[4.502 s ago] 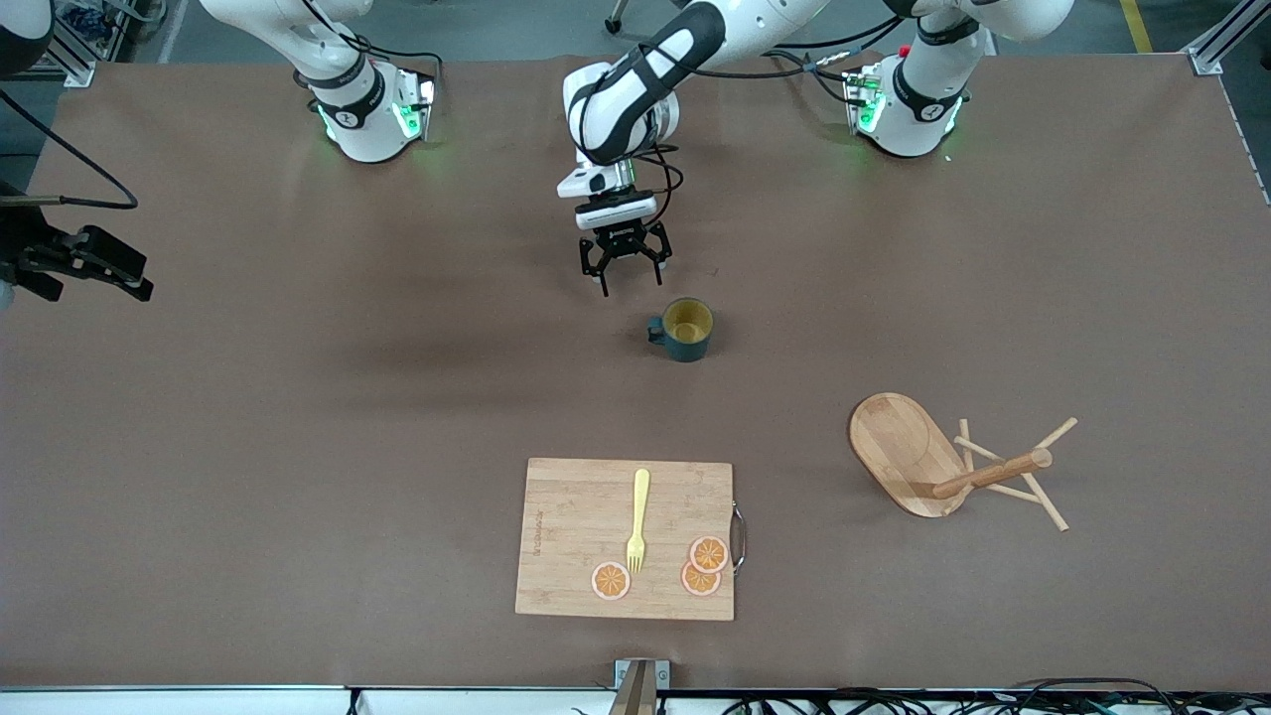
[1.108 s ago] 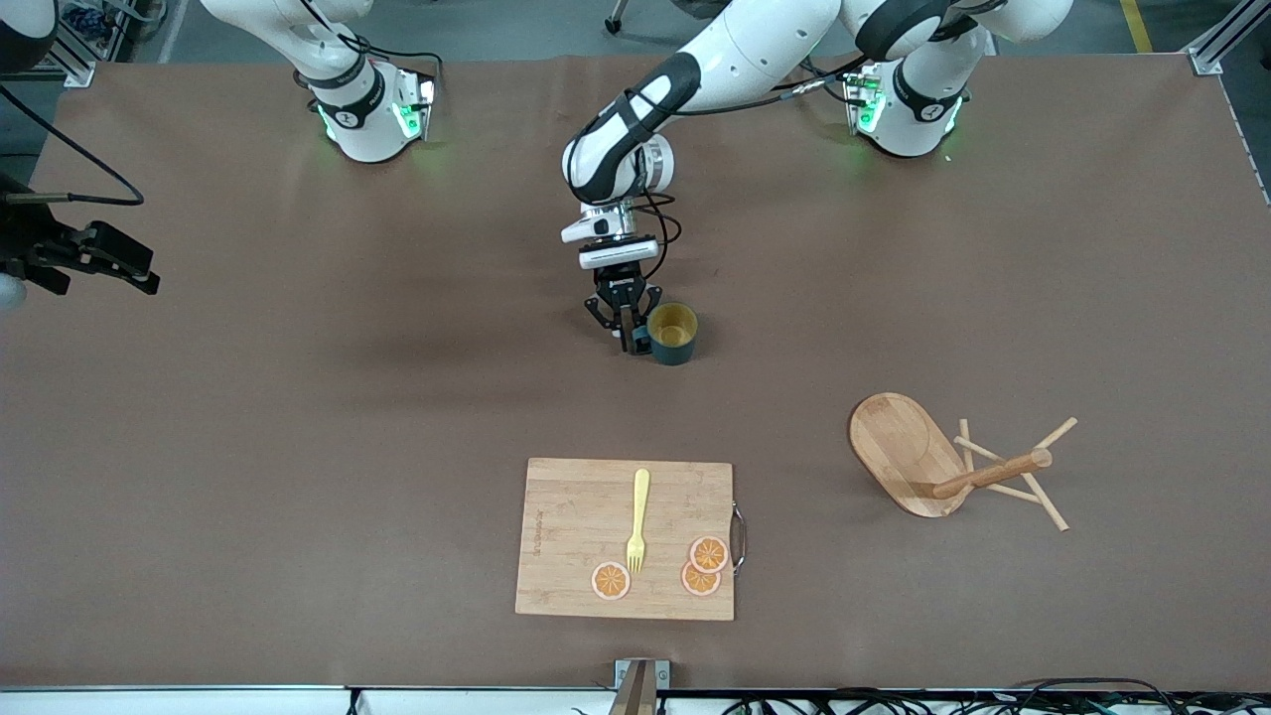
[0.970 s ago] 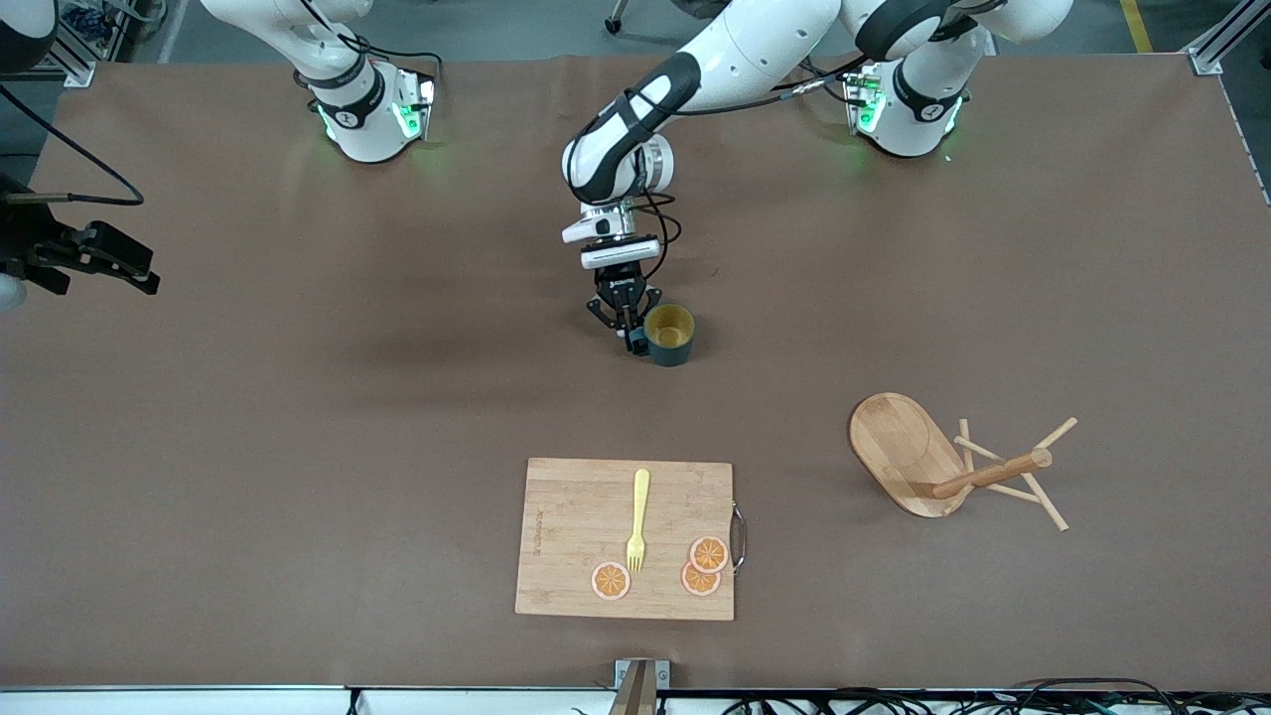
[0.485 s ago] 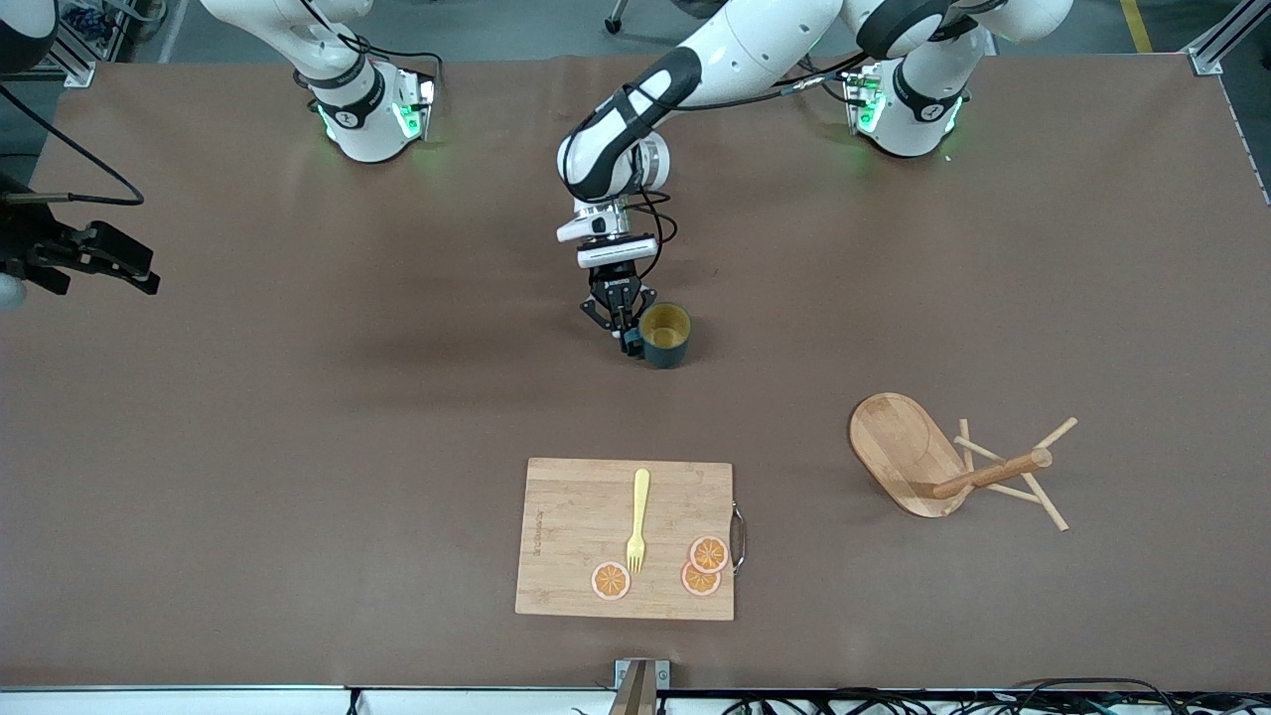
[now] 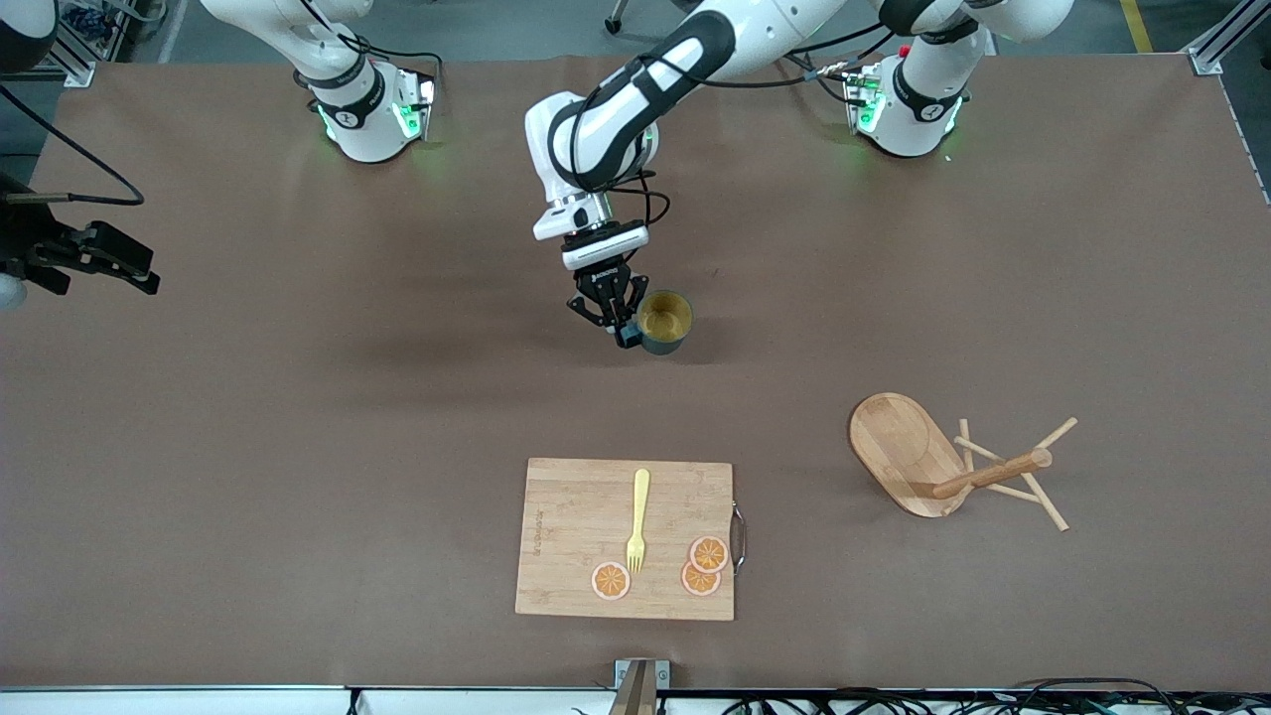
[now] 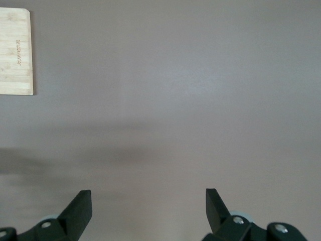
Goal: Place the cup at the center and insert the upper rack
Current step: 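Lift the mug and carry it to the wooden mug tree with the left gripper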
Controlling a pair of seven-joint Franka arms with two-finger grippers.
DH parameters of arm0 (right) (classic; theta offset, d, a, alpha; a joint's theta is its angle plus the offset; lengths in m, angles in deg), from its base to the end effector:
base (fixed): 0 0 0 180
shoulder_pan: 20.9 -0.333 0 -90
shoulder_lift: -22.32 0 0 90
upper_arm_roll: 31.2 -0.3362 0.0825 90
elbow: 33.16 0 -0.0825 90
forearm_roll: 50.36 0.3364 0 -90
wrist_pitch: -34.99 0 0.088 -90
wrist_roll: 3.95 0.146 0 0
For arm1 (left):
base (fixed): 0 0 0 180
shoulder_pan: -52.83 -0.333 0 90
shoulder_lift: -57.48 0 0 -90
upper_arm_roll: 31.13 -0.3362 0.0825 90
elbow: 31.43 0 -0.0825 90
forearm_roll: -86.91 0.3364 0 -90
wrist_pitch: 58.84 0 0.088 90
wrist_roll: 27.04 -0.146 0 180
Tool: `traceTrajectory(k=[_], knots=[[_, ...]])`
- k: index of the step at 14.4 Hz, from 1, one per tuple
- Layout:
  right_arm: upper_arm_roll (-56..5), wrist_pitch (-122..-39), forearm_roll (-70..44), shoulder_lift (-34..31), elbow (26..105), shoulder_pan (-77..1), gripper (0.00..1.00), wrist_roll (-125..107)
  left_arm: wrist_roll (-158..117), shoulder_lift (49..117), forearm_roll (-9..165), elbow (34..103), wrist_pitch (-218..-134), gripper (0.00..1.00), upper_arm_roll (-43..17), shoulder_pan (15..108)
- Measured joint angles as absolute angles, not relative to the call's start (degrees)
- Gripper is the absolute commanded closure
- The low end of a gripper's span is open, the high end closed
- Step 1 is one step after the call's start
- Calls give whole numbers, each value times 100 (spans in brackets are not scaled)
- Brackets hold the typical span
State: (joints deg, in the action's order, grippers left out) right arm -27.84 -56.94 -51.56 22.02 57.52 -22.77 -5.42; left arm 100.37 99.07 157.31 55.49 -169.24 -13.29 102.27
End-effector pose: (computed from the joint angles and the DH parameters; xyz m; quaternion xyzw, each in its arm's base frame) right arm 0.5122 -0.0162 0.6010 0.9999 0.0001 0.0080 0.0108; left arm 0.3898 -0.5678 0.2711 -0.8776 -0.2127 -0.4265 0.0514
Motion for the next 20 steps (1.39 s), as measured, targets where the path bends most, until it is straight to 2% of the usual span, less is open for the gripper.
traceTrajectory(k=[5, 10, 16, 20], knots=[[-2784, -5691, -5156, 2202, 5752, -2277, 0, -542, 8866, 8994, 14106, 5306, -17198, 100, -1327, 9777], [-2787, -5686, -5156, 2203, 5750, -2277, 0, -542, 8084, 8080, 12097, 5295, -17753, 100, -1335, 8923], [-2790, -5681, -5156, 2205, 5749, -2277, 0, -542, 7899, 7598, 9779, 5251, -18340, 100, -1345, 7711], [-2791, -5678, -5156, 2206, 5749, -2277, 0, -542, 7724, 7357, 8534, 5237, -18397, 100, -1346, 6769]])
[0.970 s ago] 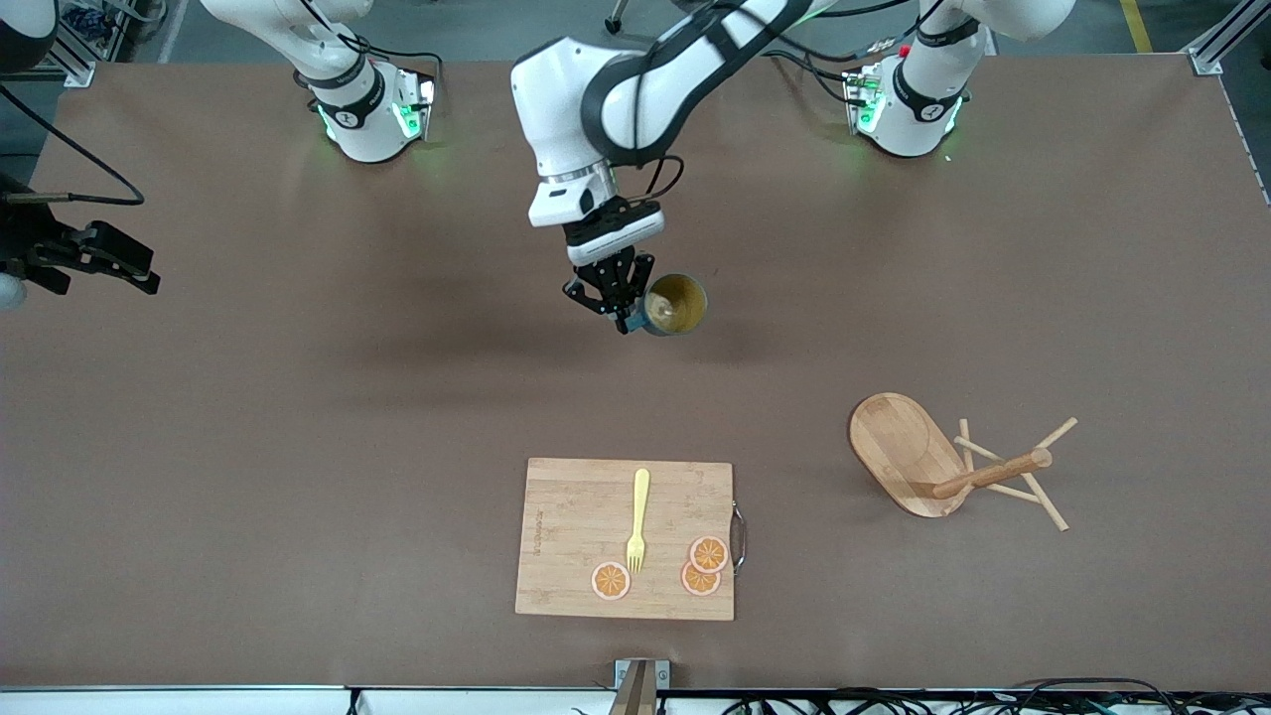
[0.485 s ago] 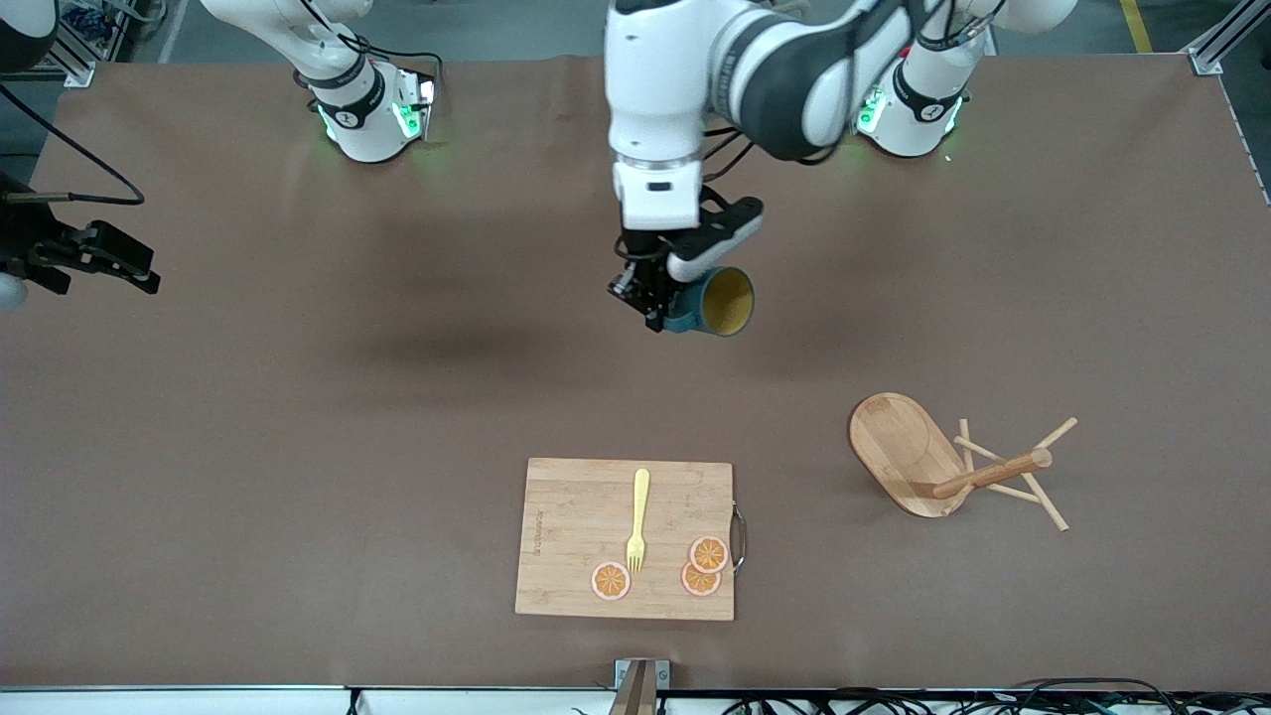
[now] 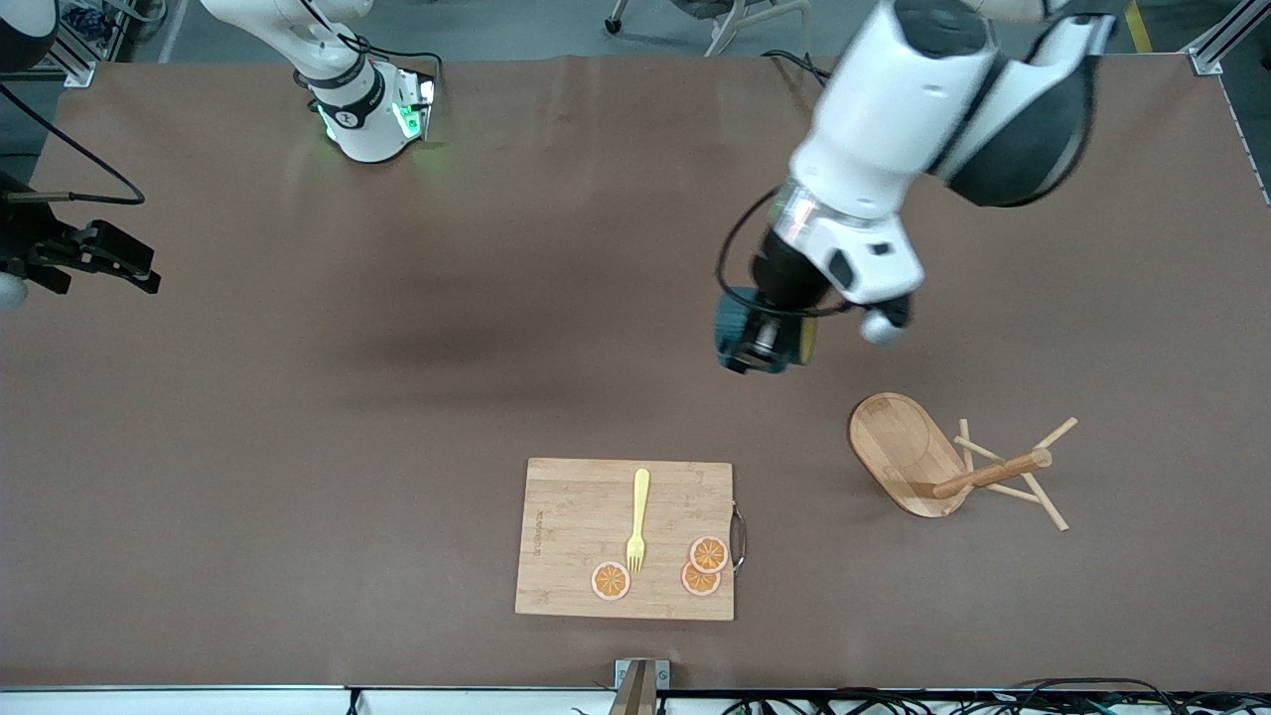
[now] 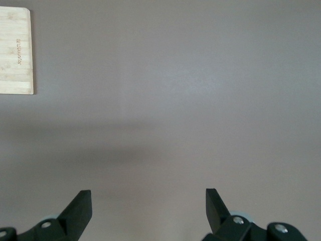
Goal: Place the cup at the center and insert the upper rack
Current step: 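Lift the mug and carry it to the wooden mug tree with the left gripper, then hook the mug handle onto a mug-tree peg with the left gripper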
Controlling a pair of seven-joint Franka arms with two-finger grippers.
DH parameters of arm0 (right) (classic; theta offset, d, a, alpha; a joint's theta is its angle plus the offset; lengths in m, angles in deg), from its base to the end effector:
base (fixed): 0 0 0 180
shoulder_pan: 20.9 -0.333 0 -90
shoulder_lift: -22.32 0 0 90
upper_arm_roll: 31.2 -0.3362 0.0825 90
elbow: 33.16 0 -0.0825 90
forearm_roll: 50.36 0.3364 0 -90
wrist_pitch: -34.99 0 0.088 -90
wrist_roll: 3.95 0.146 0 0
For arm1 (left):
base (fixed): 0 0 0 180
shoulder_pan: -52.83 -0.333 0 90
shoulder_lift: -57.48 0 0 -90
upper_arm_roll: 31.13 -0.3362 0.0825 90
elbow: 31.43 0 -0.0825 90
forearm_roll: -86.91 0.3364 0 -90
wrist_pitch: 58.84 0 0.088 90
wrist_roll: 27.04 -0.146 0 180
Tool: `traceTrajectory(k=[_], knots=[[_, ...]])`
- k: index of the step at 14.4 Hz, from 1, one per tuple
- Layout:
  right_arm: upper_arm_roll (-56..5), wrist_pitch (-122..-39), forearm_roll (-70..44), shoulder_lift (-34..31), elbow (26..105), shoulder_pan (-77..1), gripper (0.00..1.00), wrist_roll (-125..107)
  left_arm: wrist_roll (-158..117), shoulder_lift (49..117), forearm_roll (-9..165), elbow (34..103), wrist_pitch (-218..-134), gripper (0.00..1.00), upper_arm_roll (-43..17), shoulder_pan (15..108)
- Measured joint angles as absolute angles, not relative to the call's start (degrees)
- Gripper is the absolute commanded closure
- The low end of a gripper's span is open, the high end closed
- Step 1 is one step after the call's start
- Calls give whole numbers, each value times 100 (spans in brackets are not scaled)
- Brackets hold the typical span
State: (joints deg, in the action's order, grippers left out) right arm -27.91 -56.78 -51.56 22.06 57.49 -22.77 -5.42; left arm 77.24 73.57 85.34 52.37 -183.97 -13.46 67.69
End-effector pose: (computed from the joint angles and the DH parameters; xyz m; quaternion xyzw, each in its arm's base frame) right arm 0.5116 -0.0156 0.6013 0.9999 0.0007 0.0072 0.0108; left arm 0.5674 -0.3316 0.5698 0.7765 0.5864 0.0339 0.2280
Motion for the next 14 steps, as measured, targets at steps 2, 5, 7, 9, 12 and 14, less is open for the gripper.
traceTrajectory(k=[2, 5, 7, 9, 12, 14], knots=[[-2791, -5678, -5156, 2207, 5749, -2277, 0, -542, 7492, 7303, 7984, 5240, -18397, 100, -1349, 6353], [-2792, -5677, -5156, 2207, 5749, -2277, 0, -542, 6945, 7317, 7176, 5297, -18394, 100, -1359, 5754], [-2793, -5677, -5156, 2207, 5749, -2277, 0, -542, 6449, 7388, 6703, 5391, -18379, 100, -1364, 5409], [-2793, -5677, -5156, 2207, 5749, -2277, 0, -542, 6095, 7527, 6369, 5490, -18379, 100, -1367, 5179], [-2796, -5677, -5156, 2207, 5750, -2277, 0, -542, 5586, 7762, 5895, 5551, -18381, 100, -1366, 5002], [-2801, -5678, -5156, 2207, 5750, -2277, 0, -542, 5280, 7847, 5698, 5594, -18381, 100, -1364, 4975]])
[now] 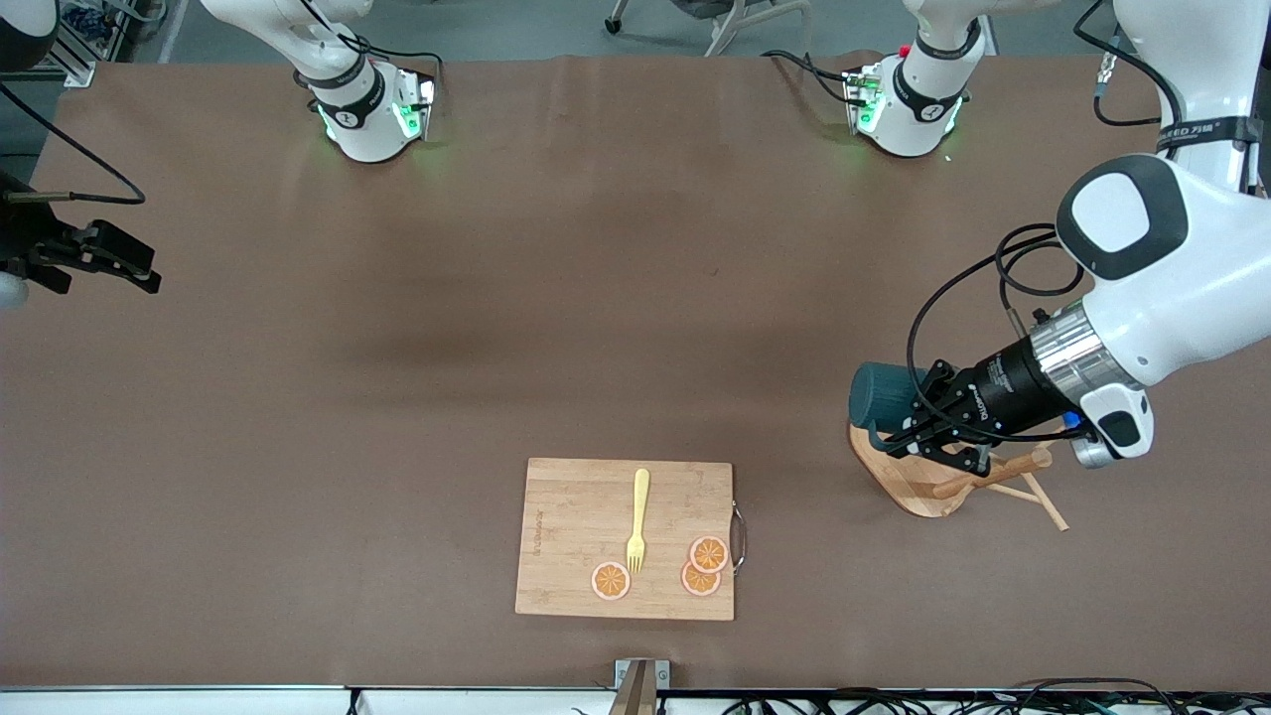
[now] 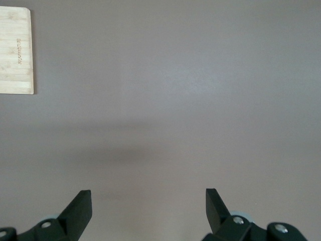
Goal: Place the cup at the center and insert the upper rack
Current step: 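Hook the mug handle onto a mug-tree peg with the left gripper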
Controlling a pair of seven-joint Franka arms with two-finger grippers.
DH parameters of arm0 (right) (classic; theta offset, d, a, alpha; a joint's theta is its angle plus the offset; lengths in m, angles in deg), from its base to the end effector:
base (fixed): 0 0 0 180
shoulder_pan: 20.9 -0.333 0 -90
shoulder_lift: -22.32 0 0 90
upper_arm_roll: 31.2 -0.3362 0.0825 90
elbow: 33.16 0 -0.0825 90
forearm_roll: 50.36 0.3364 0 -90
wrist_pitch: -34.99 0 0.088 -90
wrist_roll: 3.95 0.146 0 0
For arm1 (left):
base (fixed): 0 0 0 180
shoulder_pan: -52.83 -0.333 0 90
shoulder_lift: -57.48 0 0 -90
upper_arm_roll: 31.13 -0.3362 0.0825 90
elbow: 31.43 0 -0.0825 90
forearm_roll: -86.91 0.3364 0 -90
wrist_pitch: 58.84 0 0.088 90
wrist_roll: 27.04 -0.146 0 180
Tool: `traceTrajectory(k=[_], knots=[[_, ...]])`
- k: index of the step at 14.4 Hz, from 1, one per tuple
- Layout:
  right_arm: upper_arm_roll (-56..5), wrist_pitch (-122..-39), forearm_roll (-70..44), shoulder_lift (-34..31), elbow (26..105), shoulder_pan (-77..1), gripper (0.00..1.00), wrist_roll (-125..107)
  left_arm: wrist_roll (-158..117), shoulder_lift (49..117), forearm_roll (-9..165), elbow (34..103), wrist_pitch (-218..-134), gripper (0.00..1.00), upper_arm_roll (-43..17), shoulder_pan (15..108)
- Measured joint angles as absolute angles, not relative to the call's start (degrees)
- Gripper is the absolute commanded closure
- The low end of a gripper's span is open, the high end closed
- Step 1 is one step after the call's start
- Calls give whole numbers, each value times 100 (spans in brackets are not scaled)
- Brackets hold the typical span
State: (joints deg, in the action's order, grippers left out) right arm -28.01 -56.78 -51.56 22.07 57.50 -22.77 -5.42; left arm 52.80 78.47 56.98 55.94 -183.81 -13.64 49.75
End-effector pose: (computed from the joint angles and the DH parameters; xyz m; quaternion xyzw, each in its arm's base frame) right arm 0.5116 -0.0147 0.6014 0.9999 0.0016 0.0072 0.0108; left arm 0.6474 -0.1706 0.4969 0.7200 0.6180 -0.1087 0.2965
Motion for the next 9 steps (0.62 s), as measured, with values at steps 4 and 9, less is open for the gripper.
traceTrajectory(k=[4, 9], knots=[[-2842, -5698, -5156, 2207, 5749, -2286, 0, -542, 4431, 7875, 5504, 5916, -18381, 100, -1362, 4874], [-2856, -5804, -5155, 2207, 5750, -2288, 0, -541, 3810, 7874, 5238, 6120, -18381, 100, -1359, 4710]])
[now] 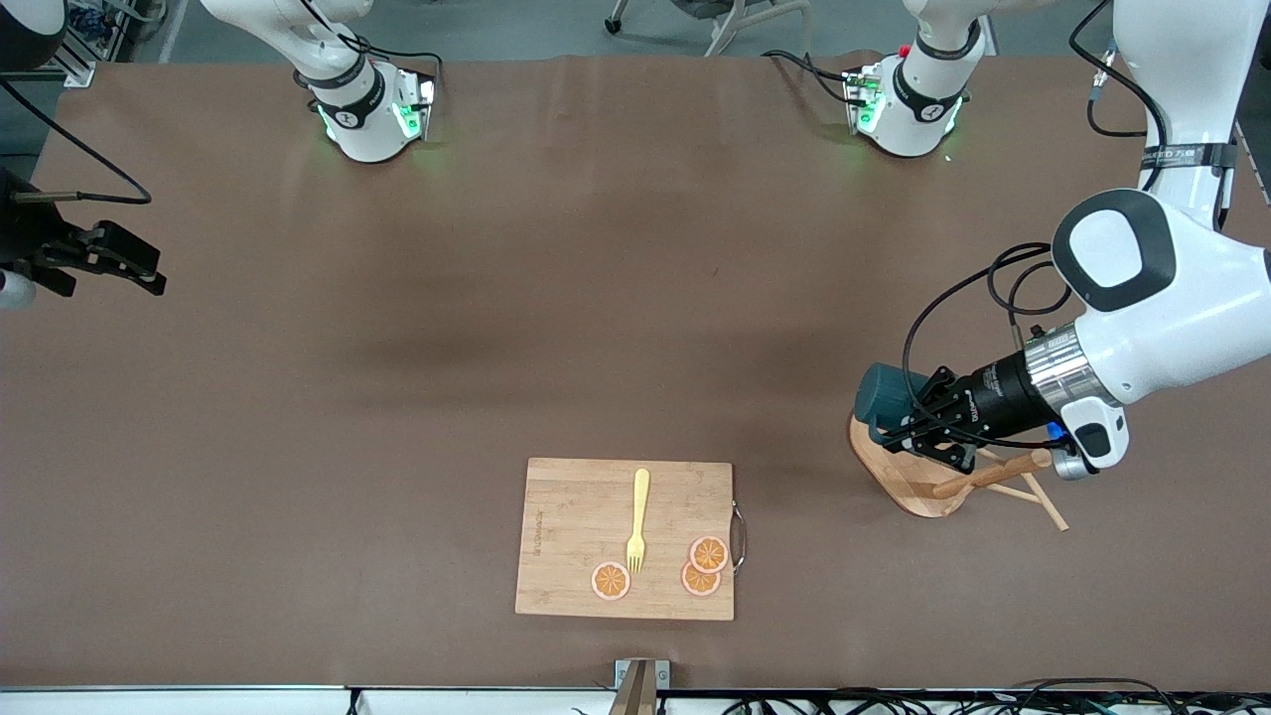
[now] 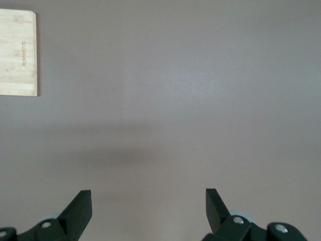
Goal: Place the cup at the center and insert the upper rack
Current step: 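Hook the mug handle onto a mug-tree peg with the left gripper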
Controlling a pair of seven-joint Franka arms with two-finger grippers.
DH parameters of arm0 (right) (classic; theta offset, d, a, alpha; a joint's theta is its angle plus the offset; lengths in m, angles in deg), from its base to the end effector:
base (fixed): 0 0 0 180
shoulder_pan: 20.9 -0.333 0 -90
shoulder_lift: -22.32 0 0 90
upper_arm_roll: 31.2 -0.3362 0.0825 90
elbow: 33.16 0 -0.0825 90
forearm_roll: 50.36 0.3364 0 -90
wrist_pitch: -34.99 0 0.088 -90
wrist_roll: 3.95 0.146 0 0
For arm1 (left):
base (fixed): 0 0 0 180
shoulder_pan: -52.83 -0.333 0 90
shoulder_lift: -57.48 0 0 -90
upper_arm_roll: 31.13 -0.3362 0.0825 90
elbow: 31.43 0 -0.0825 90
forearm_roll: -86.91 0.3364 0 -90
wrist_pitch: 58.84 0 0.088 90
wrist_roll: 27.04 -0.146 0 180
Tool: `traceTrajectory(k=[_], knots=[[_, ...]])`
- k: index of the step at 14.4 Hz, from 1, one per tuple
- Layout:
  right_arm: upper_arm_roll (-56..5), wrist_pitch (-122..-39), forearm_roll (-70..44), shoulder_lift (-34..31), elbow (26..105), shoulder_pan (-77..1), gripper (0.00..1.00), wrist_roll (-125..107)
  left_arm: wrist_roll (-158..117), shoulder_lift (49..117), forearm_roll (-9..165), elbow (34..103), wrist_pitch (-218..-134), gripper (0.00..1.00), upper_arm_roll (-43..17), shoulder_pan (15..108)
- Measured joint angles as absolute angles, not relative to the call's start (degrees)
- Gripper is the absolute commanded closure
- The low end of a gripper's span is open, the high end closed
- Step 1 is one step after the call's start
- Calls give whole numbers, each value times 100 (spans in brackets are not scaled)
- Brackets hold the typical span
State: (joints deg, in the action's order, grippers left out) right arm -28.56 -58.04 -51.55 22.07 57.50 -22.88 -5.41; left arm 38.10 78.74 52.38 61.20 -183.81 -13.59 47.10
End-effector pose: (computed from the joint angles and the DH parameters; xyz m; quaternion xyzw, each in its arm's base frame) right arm 0.5149 -0.0088 0.6034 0.9997 0.0073 0.0183 0.0108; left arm 0.6411 -0.1475 0.4544 0.7624 0.5599 -0.1189 0.3019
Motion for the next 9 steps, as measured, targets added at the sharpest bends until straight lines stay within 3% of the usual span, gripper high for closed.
traceTrajectory(k=[9], knots=[[-2856, -5799, -5156, 2207, 5757, -2288, 0, -541, 3031, 7875, 5087, 6385, -18376, 99, -1360, 4498]])
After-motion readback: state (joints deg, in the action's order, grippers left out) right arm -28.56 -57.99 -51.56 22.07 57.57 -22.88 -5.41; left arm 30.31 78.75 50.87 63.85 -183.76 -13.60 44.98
